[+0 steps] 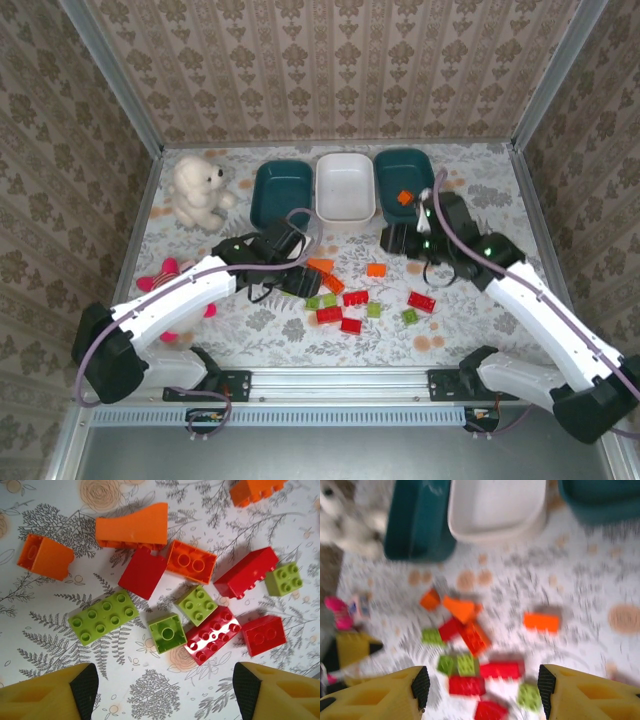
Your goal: Sort the legos into containers by color
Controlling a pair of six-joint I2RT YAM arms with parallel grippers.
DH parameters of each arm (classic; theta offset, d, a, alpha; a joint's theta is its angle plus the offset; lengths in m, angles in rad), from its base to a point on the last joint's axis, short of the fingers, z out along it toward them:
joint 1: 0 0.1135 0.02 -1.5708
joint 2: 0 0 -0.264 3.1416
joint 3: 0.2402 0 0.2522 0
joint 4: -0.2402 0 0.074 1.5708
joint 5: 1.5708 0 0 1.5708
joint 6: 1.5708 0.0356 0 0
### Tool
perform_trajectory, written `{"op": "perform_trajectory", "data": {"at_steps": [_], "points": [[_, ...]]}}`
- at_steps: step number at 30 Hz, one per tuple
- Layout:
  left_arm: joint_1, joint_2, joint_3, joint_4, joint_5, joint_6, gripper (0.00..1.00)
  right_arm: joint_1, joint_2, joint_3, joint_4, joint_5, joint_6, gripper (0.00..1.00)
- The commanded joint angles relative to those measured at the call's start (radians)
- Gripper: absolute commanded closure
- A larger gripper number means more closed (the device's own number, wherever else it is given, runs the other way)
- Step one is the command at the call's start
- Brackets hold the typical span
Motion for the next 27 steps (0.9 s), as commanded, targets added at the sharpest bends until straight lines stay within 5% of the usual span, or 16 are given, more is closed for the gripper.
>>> {"op": "perform_trajectory", "data": {"at_steps": [1, 17, 27], "points": [[-0.020, 0.024, -0.012, -0.006, 0.016, 0.109, 0.29, 0.006, -0.107, -0.081, -0.072, -0.016, 0.060, 0.38], [-0.033, 0.398, 0.161, -0.006, -0.131, 0.369, 0.25, 0.004, -0.066, -0.069, -0.072, -0.019, 0.051, 0.37], [0.022, 0.457, 0.171, 0.037, -0.054, 0.418, 0.31, 0.002, -0.023, -0.029, -0.083, -0.034, 0.036, 0.37]]}}
